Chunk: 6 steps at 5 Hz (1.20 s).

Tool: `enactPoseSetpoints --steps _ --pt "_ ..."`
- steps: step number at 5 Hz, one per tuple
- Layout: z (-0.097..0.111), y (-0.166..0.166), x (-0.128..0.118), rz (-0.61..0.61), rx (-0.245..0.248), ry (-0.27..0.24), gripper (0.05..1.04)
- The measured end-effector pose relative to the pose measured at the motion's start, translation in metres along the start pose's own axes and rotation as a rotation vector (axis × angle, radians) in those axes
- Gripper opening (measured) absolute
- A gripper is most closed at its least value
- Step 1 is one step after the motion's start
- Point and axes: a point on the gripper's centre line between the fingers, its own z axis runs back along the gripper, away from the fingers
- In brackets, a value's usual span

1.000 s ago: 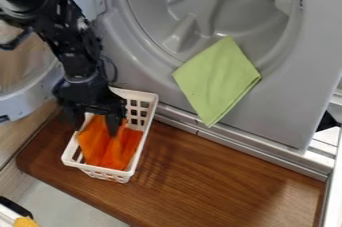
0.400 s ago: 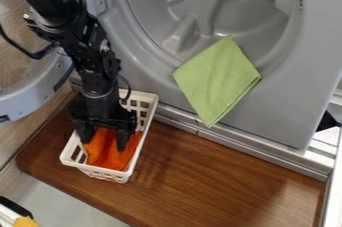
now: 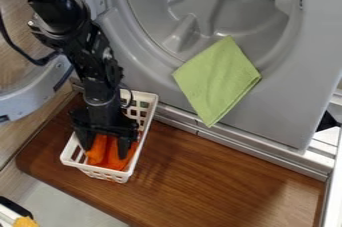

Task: Picked up the orange towel

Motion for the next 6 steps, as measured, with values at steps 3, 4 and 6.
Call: enactPoseSetpoints --steps 3,4,6 --pt "-0.006 -0.013 -0.016 0.003 -0.008 -0.021 0.345" --pt "-0.007 -0.014 -0.020 -0.004 -0.010 -0.011 0.136" --pt "0.060 -0.010 -0.008 0.028 -0.032 -0.146 0.051"
